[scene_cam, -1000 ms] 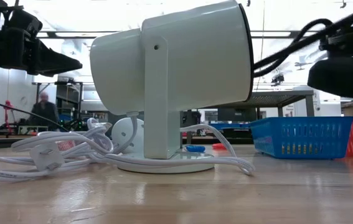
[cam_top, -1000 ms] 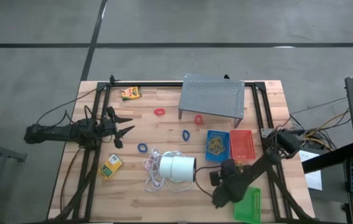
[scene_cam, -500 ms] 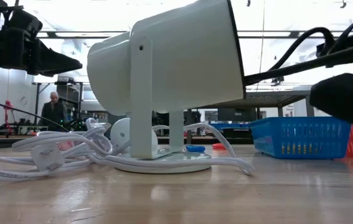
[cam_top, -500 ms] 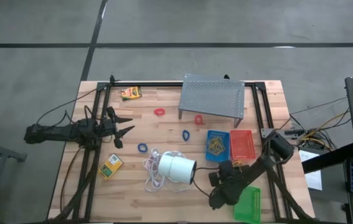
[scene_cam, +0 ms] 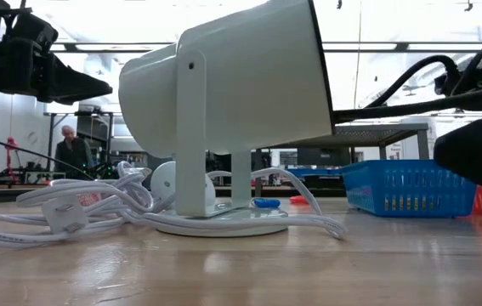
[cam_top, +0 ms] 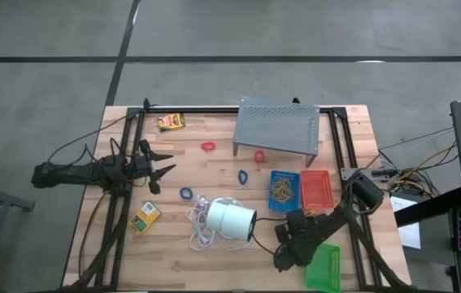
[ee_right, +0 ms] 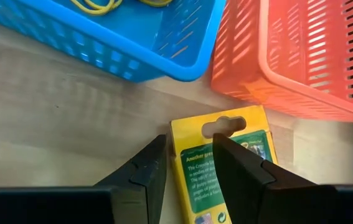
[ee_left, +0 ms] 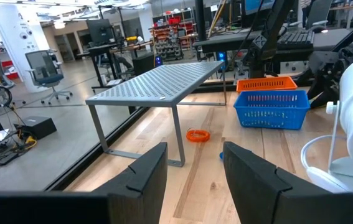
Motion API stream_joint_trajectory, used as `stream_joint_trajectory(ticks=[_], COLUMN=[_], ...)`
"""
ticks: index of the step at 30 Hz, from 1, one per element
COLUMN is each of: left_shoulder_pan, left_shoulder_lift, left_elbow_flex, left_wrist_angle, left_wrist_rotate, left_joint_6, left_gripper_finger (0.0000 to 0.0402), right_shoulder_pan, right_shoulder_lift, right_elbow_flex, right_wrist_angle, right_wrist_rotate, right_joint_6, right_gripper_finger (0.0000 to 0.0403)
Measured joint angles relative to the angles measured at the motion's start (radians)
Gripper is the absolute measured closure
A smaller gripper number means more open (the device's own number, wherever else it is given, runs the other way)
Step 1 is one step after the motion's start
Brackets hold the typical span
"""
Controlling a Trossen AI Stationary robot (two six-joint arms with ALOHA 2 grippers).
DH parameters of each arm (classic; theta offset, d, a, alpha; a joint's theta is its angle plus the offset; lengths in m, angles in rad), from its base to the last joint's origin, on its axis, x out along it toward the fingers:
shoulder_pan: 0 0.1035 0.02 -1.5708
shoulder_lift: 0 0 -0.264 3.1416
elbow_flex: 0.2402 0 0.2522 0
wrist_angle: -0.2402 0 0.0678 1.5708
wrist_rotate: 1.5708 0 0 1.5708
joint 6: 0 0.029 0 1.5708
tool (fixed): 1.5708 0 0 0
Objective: Pick & Place Office Desk Supplies
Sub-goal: Put the yellow box of crayons into the orange bin
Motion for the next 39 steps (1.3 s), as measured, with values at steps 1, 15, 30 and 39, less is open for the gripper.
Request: stream_joint_trajectory(ticks=[1,15,30,39], left_shoulder_pan=[0.000,0.000,0.000,0.000], left_shoulder_lift=[0.000,0.000,0.000,0.000], left_elbow_flex=[0.000,0.000,0.000,0.000], left_wrist_angle=[0.000,0.000,0.000,0.000], left_wrist_rotate=[0.000,0.000,0.000,0.000], left_joint_6=[0.000,0.000,0.000,0.000], left_gripper_finger=[0.0243,0.0242,0.0242,0.0242], right_shoulder_pan=[-0.001,-0.010,-0.010,-0.010], right_shoulder_lift=[0.000,-0.002,-0.002,0.000], right_elbow_flex=[-0.004,-0.022,-0.023,-0.002], right_wrist_angle=[0.003,0.038,0.043,0.049], right_wrist_rotate=[-0.001,-0.018,-0.025,-0.015], right_joint_6=[-0.004,-0.044,-0.044,-0.049], right_gripper_finger=[0.0280,0.0320,0.0391,0.0394])
